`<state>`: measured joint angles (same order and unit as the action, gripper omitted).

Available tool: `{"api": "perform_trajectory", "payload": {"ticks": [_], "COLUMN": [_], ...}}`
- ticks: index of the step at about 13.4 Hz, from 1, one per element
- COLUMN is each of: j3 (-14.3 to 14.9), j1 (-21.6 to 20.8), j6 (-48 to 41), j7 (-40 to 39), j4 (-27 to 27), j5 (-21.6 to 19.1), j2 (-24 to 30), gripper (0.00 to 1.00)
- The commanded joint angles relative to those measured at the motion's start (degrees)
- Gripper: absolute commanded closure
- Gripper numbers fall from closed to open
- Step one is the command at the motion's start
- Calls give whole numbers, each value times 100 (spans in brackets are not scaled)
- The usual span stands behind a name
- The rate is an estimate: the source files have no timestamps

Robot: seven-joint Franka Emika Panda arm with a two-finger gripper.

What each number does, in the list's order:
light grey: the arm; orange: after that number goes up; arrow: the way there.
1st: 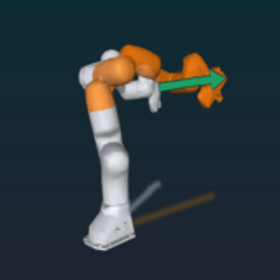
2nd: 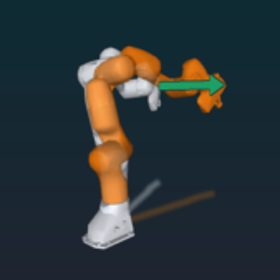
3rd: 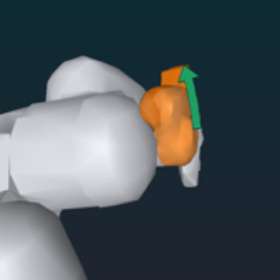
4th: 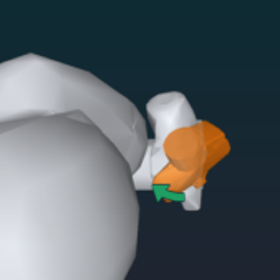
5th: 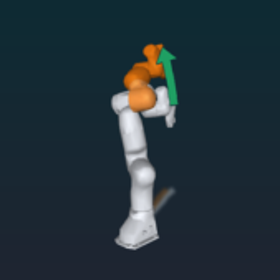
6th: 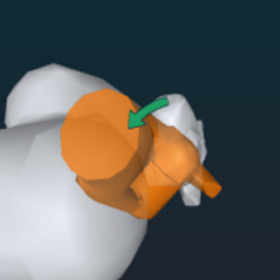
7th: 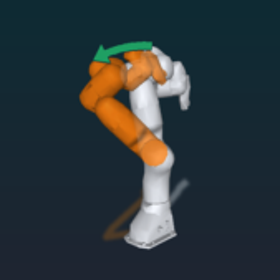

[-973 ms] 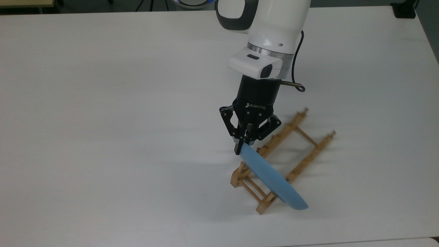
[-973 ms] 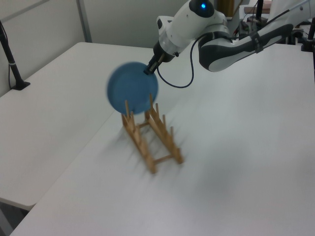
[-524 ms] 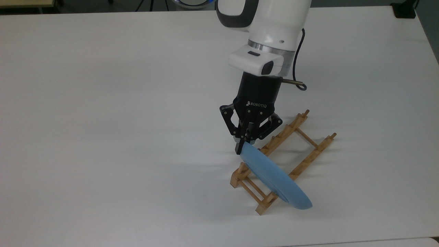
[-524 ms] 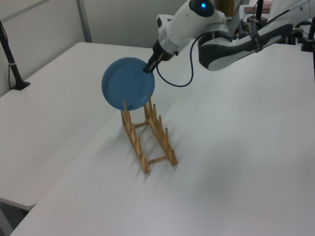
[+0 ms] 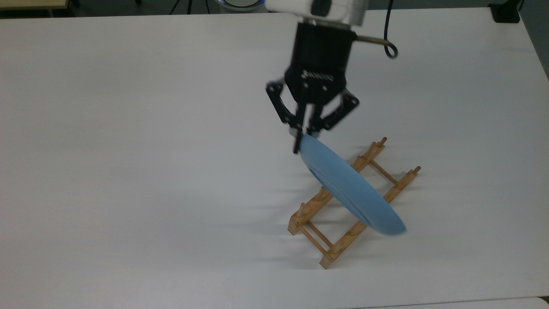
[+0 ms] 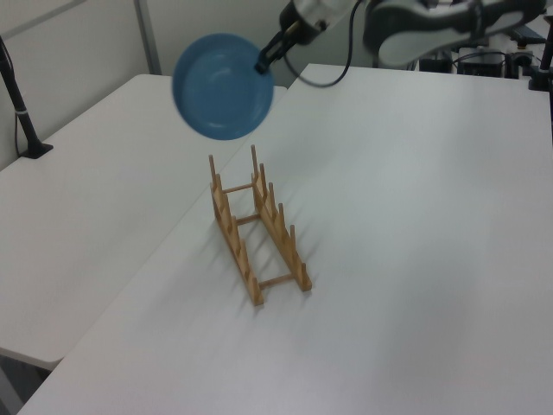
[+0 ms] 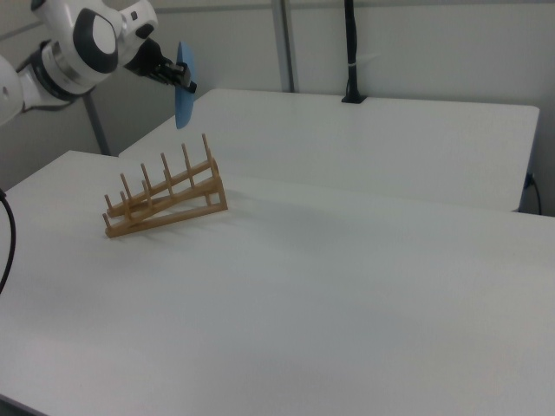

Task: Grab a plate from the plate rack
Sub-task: 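Lift the blue plate up out of the wooden rack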

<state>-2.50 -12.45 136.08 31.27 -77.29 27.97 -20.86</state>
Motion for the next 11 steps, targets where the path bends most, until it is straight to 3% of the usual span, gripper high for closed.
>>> {"api": "perform_trajectory", "payload": {"ticks": [1, 2, 4, 5, 8, 11], "j3": [39, 39, 65, 82, 100, 100], "j1": [190, 365, 655, 796, 1734, 2194], "j6": [-1203, -1877, -2758, -3198, -4869, -4042], "j7": [-1400, -2066, -2851, -3272, -5354, -5728], "j4": [-321, -330, -330, -339, -618, -1706], "j5": [-1298, -1833, -2390, -2593, -3121, -3323], "j2": [625, 827, 1056, 1153, 1242, 1198], "gripper": [100, 100, 100, 100, 100, 100]}}
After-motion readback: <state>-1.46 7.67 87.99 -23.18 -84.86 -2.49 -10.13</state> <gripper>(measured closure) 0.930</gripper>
